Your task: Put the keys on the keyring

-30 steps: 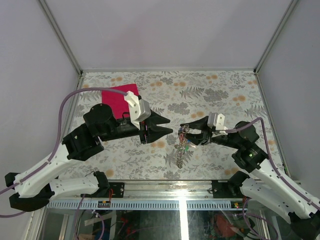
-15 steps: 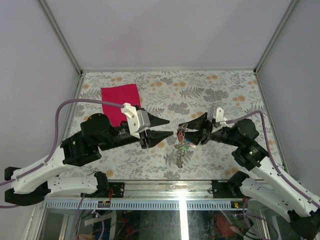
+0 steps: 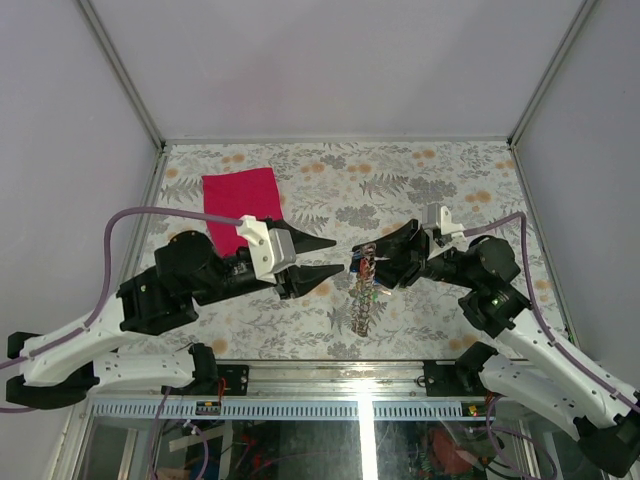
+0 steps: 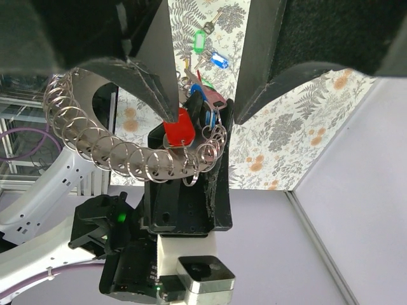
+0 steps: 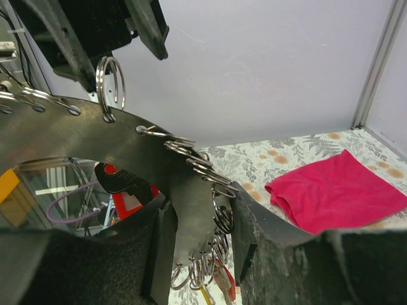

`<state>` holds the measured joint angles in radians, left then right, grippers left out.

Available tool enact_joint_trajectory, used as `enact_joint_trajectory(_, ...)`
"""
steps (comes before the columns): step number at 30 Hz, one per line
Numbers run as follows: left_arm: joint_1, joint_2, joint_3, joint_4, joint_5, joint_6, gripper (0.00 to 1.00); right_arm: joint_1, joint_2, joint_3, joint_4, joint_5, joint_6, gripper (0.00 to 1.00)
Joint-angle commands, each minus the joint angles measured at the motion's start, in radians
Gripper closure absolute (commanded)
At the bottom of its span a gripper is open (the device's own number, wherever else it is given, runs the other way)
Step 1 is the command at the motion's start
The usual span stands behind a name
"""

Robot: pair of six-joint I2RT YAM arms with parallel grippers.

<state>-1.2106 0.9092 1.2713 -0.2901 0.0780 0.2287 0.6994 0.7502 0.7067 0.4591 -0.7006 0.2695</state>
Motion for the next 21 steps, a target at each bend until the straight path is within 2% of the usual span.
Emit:
enact_joint_trajectory(1,-0.033,0.007,0.018,0.059,-0.050,0.051,0.59,-0.001,0.010,-0.007,0.193,-0.009,0.110,0.80)
enact_joint_trajectory(13,-0.213,0.023,0.036,0.085,-0.280,0.213,0.62,-0.078,0.087,-0.049,0.458,-0.079,0.336,0.80)
enact_joint_trajectory(21,-0.266,0.034,0.009,0.151,-0.364,0.330,0.62,-0.086,0.108,-0.023,0.432,-0.112,0.322,0.80)
